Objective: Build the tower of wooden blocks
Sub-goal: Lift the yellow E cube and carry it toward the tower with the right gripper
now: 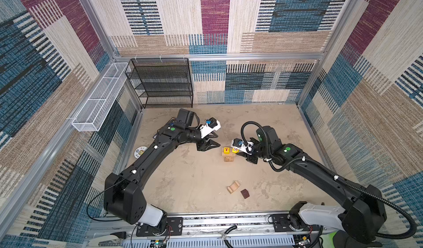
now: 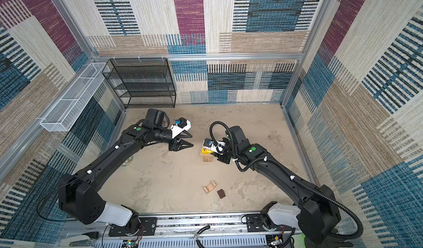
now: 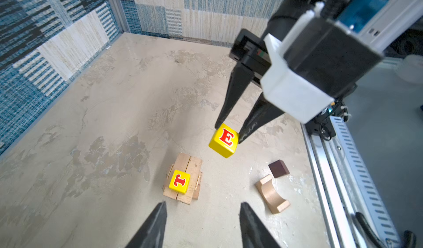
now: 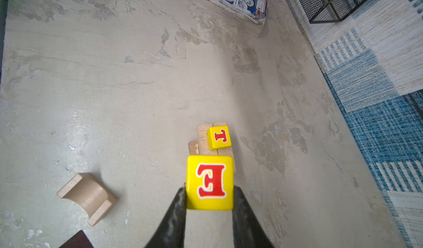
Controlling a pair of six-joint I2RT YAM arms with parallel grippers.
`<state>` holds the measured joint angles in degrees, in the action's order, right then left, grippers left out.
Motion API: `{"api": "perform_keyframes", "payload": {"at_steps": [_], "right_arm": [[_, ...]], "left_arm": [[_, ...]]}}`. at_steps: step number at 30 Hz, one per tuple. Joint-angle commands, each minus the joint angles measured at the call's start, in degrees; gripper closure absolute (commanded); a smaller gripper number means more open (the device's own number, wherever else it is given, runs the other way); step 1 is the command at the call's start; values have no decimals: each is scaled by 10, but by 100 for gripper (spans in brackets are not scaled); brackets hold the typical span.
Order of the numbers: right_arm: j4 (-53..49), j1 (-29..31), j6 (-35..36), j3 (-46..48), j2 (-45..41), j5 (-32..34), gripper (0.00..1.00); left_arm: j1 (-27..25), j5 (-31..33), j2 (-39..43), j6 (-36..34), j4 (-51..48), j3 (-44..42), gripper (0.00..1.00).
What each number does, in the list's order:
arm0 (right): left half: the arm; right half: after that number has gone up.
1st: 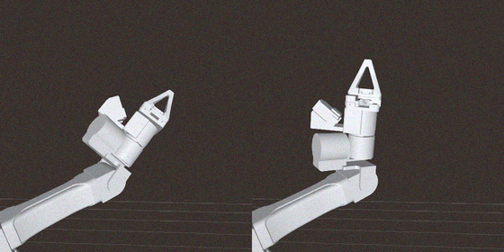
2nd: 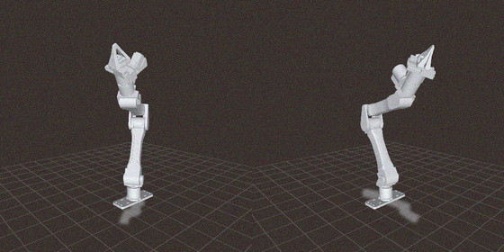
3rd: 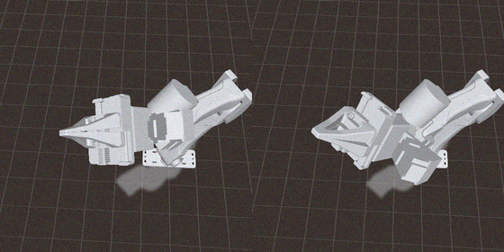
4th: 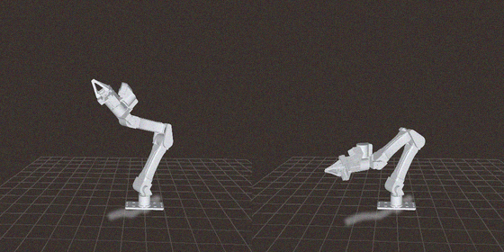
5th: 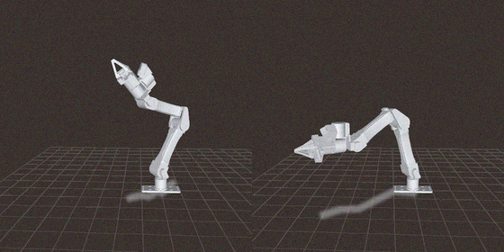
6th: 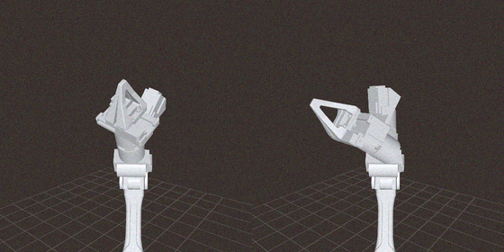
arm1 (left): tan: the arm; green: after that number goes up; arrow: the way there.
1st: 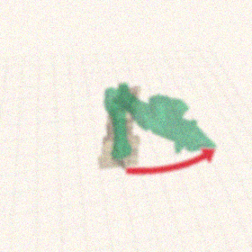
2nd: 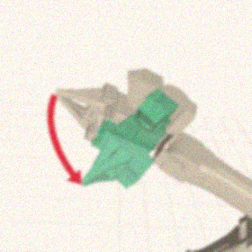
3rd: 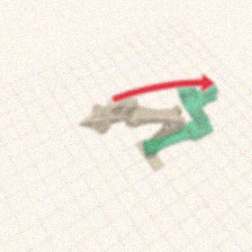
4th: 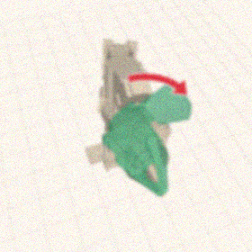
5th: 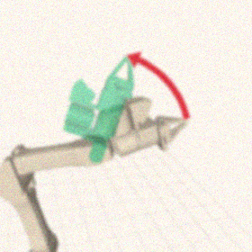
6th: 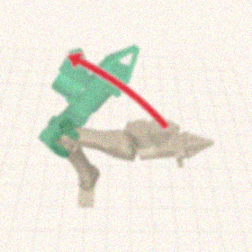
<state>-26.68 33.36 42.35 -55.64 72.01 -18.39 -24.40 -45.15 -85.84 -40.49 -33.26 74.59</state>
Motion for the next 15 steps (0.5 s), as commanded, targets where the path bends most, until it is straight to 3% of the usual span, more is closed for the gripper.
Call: {"api": "perform_keyframes", "payload": {"at_steps": [1, 5, 15], "right_arm": [[-8, -1, 16, -19, 23, -20, 100], [-4, -4, 35, -26, 49, -17, 100], [18, -22, 66, -27, 84, -5, 100]], "left_arm": [[-7, 10, -5, -63, 2, -15, 37], [-30, 38, 14, -76, 24, -56, 24], [-91, 198, 58, -112, 24, -95, 20]]}}
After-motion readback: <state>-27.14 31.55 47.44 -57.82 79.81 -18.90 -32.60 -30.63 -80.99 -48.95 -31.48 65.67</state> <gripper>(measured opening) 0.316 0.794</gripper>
